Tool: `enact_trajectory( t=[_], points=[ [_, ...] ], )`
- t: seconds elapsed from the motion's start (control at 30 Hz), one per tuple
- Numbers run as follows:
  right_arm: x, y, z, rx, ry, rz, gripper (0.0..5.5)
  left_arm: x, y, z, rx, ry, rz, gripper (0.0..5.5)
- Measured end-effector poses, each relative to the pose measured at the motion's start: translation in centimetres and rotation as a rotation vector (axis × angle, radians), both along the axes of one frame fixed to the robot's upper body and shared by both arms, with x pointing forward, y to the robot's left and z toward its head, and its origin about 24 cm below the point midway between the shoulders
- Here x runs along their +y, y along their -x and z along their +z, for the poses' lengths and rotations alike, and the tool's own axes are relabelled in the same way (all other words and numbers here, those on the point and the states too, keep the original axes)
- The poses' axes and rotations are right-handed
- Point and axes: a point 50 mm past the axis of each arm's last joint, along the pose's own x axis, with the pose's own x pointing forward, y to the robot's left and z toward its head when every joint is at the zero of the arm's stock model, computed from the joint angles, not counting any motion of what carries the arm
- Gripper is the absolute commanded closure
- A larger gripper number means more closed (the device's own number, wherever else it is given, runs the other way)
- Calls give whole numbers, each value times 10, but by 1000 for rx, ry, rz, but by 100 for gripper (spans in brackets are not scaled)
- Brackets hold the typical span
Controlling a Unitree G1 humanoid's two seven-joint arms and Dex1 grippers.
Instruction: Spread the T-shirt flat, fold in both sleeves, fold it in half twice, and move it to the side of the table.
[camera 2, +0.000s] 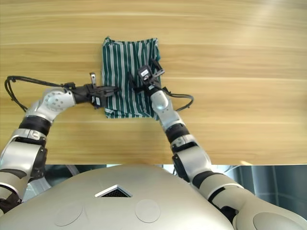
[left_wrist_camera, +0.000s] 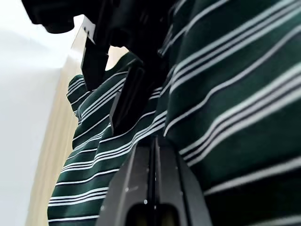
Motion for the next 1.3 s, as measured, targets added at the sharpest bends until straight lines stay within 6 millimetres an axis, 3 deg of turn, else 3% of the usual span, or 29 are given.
enact_trajectory(
  t=[0.47, 0.63, 0.73, 0.83, 0.9, 1.17, 1.3],
  points=[
    [-2, 2, 2, 0, 11, -6, 10, -1, -1, 6, -100, -173, -91, 546],
    [-11, 5, 6, -16, 25, -3, 10, 0, -4, 5, -112, -305, -159, 546],
    [-22, 3, 26, -110, 28, -1, 10, -3, -5, 5, -123, -349, -202, 546],
    [-24, 0, 58, -286, 31, 24, 10, -6, -4, 6, -131, -373, -238, 546],
    [-22, 1, 65, -324, 39, 39, 10, -8, -3, 6, -134, -375, -253, 546],
    [-21, -6, 28, -240, 201, 16, 10, -15, -2, 5, -142, -375, -275, 546],
    [-35, -20, 18, -255, 325, -59, 10, -17, -1, 4, -145, -364, -274, 546]
  ],
)
